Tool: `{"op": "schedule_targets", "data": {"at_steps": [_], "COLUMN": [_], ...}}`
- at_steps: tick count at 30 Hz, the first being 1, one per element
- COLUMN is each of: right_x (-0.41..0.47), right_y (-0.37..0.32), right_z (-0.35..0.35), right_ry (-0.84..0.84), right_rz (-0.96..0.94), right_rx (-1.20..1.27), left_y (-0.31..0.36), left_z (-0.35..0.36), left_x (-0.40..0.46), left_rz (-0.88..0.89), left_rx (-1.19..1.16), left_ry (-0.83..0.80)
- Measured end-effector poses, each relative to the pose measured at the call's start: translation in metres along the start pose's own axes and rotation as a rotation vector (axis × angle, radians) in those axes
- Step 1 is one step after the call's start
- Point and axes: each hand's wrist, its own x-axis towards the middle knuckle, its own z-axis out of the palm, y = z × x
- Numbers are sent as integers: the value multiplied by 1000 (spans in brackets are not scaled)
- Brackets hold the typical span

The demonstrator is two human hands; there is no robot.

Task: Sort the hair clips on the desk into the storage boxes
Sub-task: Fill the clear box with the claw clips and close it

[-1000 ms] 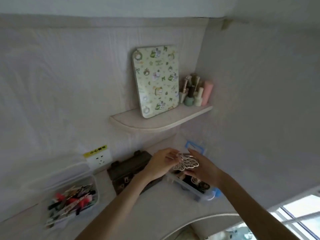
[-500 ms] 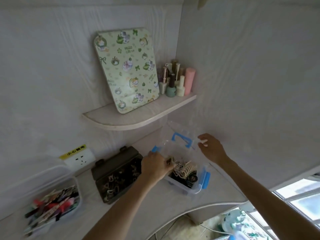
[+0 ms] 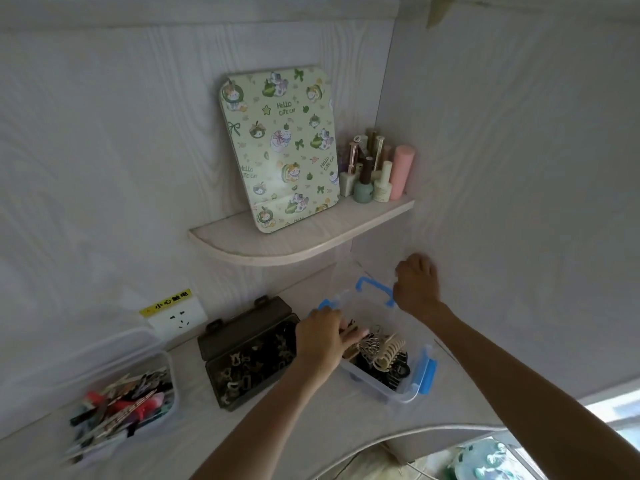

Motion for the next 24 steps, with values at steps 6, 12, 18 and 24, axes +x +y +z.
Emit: {"op": "schedule_targets", "data": {"at_steps": [6,12,18,24], "right_x": [-21,-57,-121,-145], "right_y": [11,14,1,3], "right_z": [-14,-42,-38,-18], "right_ry": [91,386,202,-31], "right_rz": [-120,-286,-497,-287], "right_rx": [414,383,275,459], "left_y": [-31,-30,-24,-36], "left_z": [-29,-63,-61,-21], "left_x": [15,34,32,23], "left_rz": [-127,-561,-608,-202], "left_rx": [-371,-1042,-1104,-540], "left_ry": [-12,-185,-376,-229]}}
